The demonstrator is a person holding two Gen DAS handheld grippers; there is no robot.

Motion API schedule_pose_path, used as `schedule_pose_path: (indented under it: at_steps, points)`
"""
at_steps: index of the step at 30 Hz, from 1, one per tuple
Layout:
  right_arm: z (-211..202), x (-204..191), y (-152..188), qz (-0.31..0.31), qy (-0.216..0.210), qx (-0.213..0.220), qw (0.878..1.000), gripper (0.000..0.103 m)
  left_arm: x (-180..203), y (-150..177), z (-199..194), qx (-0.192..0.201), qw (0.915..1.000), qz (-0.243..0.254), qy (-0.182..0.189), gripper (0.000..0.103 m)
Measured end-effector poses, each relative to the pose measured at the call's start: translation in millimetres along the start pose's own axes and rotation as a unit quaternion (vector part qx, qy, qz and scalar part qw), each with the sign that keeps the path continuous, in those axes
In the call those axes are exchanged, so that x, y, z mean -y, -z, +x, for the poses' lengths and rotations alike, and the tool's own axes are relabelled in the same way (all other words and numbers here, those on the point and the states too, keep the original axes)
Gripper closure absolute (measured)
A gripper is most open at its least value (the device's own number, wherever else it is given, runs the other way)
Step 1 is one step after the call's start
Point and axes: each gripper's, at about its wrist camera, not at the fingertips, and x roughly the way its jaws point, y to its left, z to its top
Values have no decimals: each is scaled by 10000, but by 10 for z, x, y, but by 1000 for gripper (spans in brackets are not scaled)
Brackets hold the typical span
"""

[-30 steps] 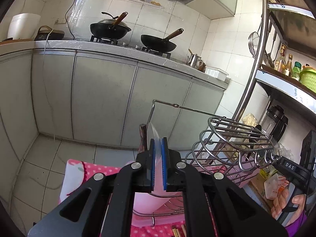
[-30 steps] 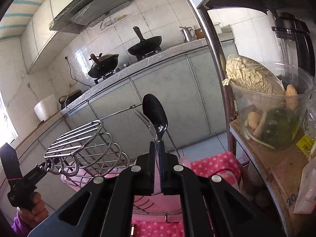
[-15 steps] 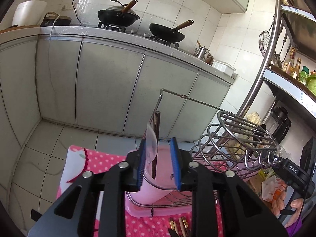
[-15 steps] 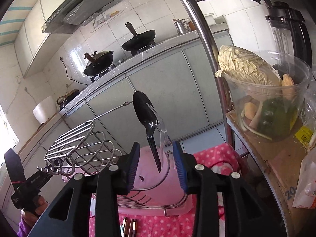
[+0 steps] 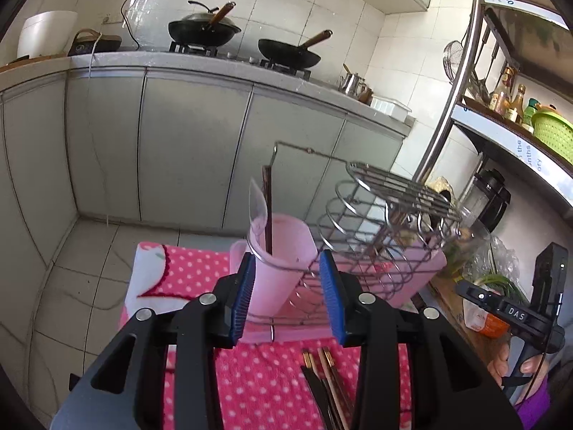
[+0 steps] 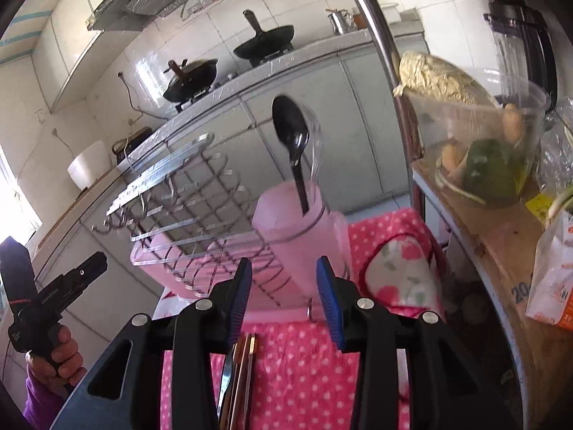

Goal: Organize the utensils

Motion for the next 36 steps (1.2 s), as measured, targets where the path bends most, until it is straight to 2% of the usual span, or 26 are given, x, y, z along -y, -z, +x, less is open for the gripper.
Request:
schedule_pose_path:
  at_steps: [3, 7, 13, 18, 23, 26, 28, 30, 36]
  points:
    - [108, -29, 242, -27, -68, -471, 9989, 66, 6, 198, 100, -573, 9980, -158, 209, 65]
    - [289, -6, 506, 134, -262, -1027, 9943, 70, 39, 510, 354, -1449, 9881, -318, 418, 65]
    - [504, 102, 700, 561, -521, -1628, 9837, 72, 99, 857, 778, -2528, 9649, -528, 484, 65]
    - [627, 180, 807, 777, -649, -1936, 9759, 73, 133, 1027, 1045, -3077, 9490, -601, 341, 65]
    - [718, 217, 857, 883, -768, -2100, 9707, 73, 141, 1117, 1207, -3289, 9419, -641, 221, 66]
    - [762, 200, 869, 879, -777, -2134, 9699, 73, 147, 1147, 1260, -3299, 9414, -675, 196, 66]
    - [795, 185, 888, 870, -776, -2176, 9691, 73, 161, 1159, 1283, -3280, 9424, -644, 127, 70]
    - [838, 145, 906, 853, -770, -2226, 9681, 73, 171, 1166, 1285, -3252, 9433, -645, 126, 84]
    - [927, 76, 937, 849, -799, -2353, 9649, 73, 228, 1173, 1307, -3220, 9448, -582, 154, 86]
